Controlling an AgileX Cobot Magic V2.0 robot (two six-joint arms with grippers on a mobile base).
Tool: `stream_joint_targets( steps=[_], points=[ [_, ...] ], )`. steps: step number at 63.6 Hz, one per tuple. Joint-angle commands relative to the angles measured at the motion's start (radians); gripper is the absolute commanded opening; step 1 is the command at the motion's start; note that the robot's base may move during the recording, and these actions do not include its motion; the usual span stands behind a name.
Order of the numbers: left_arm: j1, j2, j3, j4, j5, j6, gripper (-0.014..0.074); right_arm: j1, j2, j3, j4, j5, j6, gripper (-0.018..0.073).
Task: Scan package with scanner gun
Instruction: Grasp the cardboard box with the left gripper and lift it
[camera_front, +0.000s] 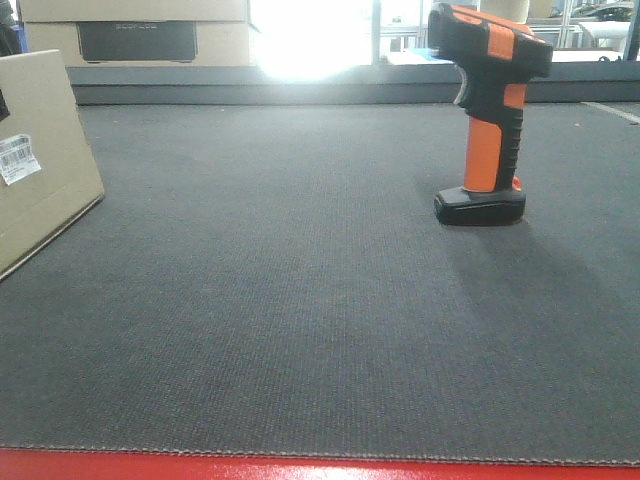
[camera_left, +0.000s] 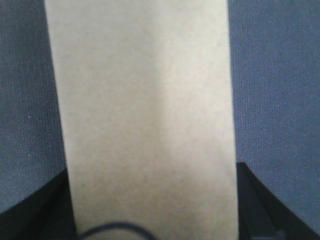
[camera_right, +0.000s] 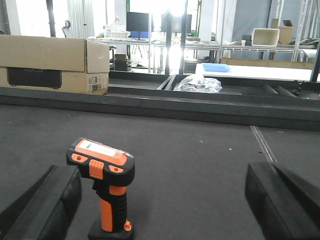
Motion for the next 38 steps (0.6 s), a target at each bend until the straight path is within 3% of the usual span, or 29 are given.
stream_joint_targets(
  steps=[1, 11, 28, 38],
  points=[
    [0.000, -0.002, -0.009, -0.002, -0.002, 0.000, -0.0111, 0.016, 0.006, -0.009, -0.005, -0.014, -0.007, 0.0569],
    [0.000, -0.025, -0.011, -0.063, -0.002, 0.000, -0.0111, 0.075, 0.006, -0.009, -0.005, 0.007, -0.007, 0.0569],
    [0.000, -0.137, -0.011, -0.327, -0.002, 0.000, -0.0111, 0.153, 0.006, -0.009, 0.015, 0.081, -0.007, 0.0569],
    [0.000, -0.164, -0.011, -0.478, -0.002, 0.000, -0.0111, 0.197, 0.010, -0.009, 0.093, 0.127, -0.007, 0.0569]
  ],
)
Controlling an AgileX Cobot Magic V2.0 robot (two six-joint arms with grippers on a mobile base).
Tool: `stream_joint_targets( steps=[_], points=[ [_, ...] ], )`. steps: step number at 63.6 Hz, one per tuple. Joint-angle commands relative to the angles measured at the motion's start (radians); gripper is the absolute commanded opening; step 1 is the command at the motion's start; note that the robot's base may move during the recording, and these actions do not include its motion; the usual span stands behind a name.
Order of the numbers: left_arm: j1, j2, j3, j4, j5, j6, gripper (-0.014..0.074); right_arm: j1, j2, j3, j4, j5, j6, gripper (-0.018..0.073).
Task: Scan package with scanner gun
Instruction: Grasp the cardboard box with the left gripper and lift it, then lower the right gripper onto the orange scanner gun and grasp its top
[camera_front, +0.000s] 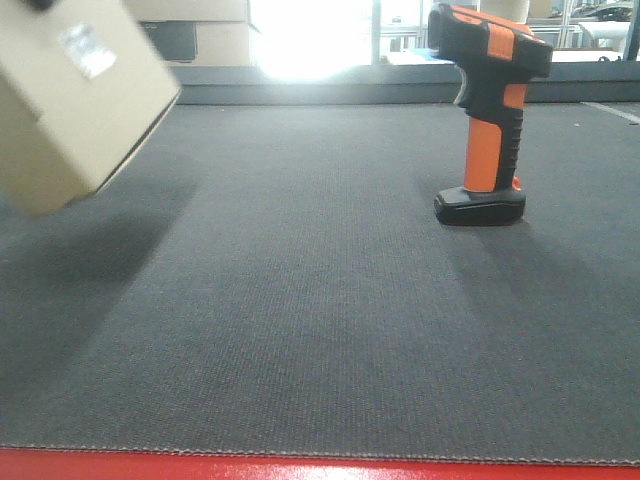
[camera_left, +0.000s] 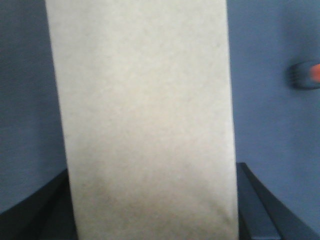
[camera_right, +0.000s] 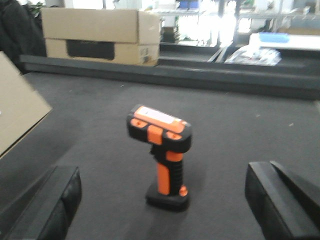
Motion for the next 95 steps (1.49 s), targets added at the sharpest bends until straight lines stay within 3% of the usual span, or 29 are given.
stream_joint_targets(
  steps=[1, 8, 19, 39, 46, 56, 66, 82, 92, 95],
  points=[
    [0.000, -0.017, -0.007, -0.121, -0.004, 0.000, -0.0111, 0.027, 0.015, -0.009, 0.045, 0.019, -0.007, 0.0569],
    [0.000, -0.017, -0.005, -0.215, -0.004, 0.000, -0.0111, 0.077, 0.062, -0.003, 0.049, 0.049, -0.007, 0.0569],
    [0.000, -0.017, -0.005, -0.223, -0.004, 0.000, -0.0111, 0.134, 0.185, 0.018, 0.049, 0.015, -0.007, 0.0569],
    [0.000, -0.017, -0.005, -0.223, -0.004, 0.000, -0.0111, 0.135, 0.518, 0.025, 0.051, -0.375, -0.007, 0.0569],
    [0.000, -0.017, -0.005, -0.223, -0.004, 0.000, -0.0111, 0.135, 0.662, 0.025, 0.130, -0.517, -0.007, 0.0565],
    [0.000, -0.017, -0.005, -0.223, -0.004, 0.000, -0.0111, 0.135, 0.828, 0.025, 0.208, -0.660, -0.007, 0.0505],
    [0.000, -0.017, -0.005, -0.223, -0.004, 0.000, -0.0111, 0.135, 0.956, 0.025, 0.214, -0.805, -0.007, 0.0445],
    [0.000, -0.017, -0.005, -0.223, -0.004, 0.000, -0.0111, 0.135, 1.065, 0.025, 0.214, -1.019, -0.007, 0.0448],
    [0.000, -0.017, -0.005, -0.223, -0.004, 0.000, -0.0111, 0.135, 1.116, 0.025, 0.214, -1.110, -0.007, 0.0576],
    [0.000, -0.017, -0.005, -0.223, -0.004, 0.000, -0.0111, 0.135, 1.131, 0.025, 0.210, -1.115, -0.007, 0.0568]
  ],
)
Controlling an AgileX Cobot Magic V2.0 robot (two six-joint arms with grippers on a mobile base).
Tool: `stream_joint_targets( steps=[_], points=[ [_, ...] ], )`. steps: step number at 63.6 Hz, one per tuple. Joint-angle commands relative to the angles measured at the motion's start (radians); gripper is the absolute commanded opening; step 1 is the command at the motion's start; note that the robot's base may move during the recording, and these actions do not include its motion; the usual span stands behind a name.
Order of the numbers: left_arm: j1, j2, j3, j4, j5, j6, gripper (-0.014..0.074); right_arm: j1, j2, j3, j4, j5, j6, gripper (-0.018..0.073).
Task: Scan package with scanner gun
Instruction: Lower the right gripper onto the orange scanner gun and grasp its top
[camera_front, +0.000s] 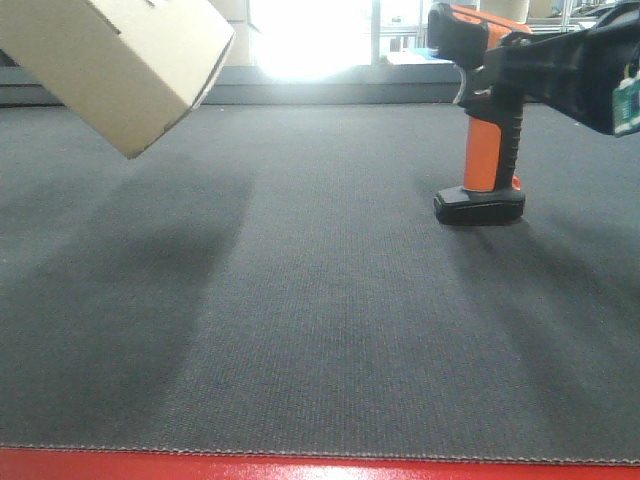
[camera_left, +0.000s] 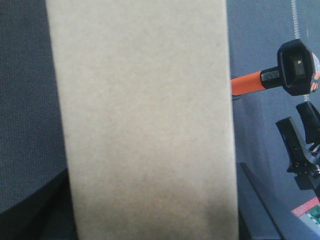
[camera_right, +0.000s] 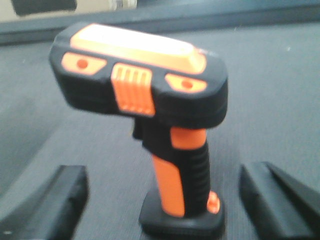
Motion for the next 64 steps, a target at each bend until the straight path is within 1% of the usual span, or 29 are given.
stream_joint_targets(
  steps=[1, 12, 25, 51, 64],
  points=[
    [0.000, -0.013, -0.005, -0.030, -0.006, 0.000, -0.0111, 0.002, 0.027, 0.002, -0.002, -0.055, -0.007, 0.0568],
    [0.000, -0.013, -0.005, -0.030, -0.006, 0.000, -0.0111, 0.002, 0.061, 0.002, -0.015, -0.065, -0.007, 0.0568],
    [0.000, -0.013, -0.005, -0.030, -0.006, 0.000, -0.0111, 0.002, 0.091, -0.001, -0.015, -0.146, 0.062, 0.0568],
    [0.000, -0.013, -0.005, -0.030, -0.006, 0.000, -0.0111, 0.002, 0.191, -0.091, -0.015, -0.188, 0.062, 0.0568],
    [0.000, -0.013, -0.005, -0.030, -0.006, 0.000, -0.0111, 0.002, 0.226, -0.135, 0.018, -0.192, 0.062, 0.0568]
  ],
)
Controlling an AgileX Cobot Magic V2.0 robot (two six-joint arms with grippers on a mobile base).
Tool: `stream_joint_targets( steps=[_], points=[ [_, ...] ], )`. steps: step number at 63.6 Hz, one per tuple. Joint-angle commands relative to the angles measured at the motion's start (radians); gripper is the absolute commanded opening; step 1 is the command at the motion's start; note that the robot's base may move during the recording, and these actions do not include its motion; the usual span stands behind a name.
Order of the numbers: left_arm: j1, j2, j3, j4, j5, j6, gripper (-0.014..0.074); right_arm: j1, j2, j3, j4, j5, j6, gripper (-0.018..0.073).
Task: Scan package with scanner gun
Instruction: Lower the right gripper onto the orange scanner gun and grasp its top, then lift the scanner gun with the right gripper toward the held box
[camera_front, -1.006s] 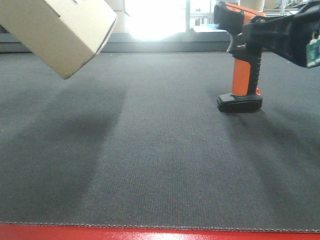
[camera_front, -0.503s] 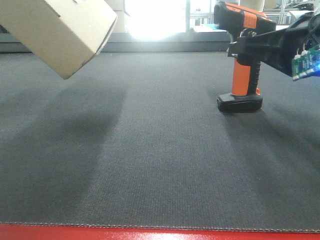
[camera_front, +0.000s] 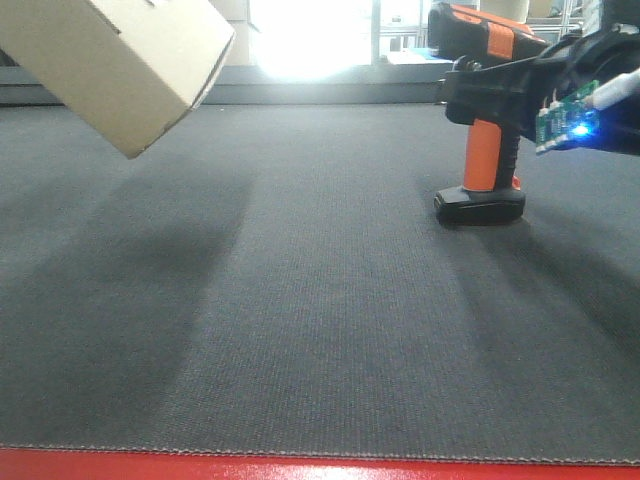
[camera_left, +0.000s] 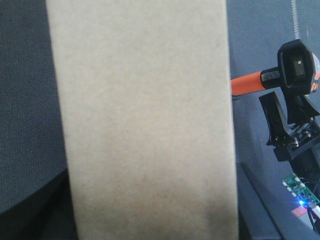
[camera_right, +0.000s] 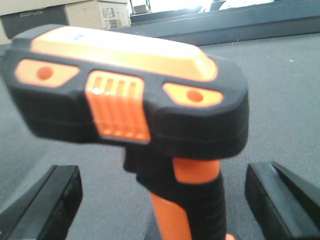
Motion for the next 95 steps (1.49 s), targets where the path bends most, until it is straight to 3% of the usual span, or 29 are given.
stream_joint_targets(
  steps=[1, 57, 62, 66, 81, 95],
  points=[
    [0.000, -0.013, -0.005, -0.028, -0.006, 0.000, -0.0111, -0.001, 0.017, -0.024, 0.013, -0.035, 0.001, 0.0568],
    [0.000, -0.013, -0.005, -0.015, -0.006, 0.000, -0.0111, -0.001, 0.073, -0.121, 0.076, 0.002, 0.001, 0.0552],
    [0.000, -0.013, -0.005, -0.015, -0.006, 0.000, -0.0111, -0.001, 0.073, -0.121, 0.076, 0.010, 0.001, 0.0480],
    [0.000, -0.013, -0.005, -0.015, -0.006, 0.000, -0.0111, -0.001, 0.073, -0.121, 0.076, 0.010, 0.001, 0.0370],
    [0.000, -0.013, -0.005, -0.015, -0.006, 0.000, -0.0111, -0.005, 0.073, -0.121, 0.078, -0.002, 0.001, -0.0171],
    [0.000, -0.013, -0.005, -0.015, -0.006, 0.000, -0.0111, -0.005, 0.027, -0.121, 0.079, -0.030, -0.023, -0.0153]
  ],
)
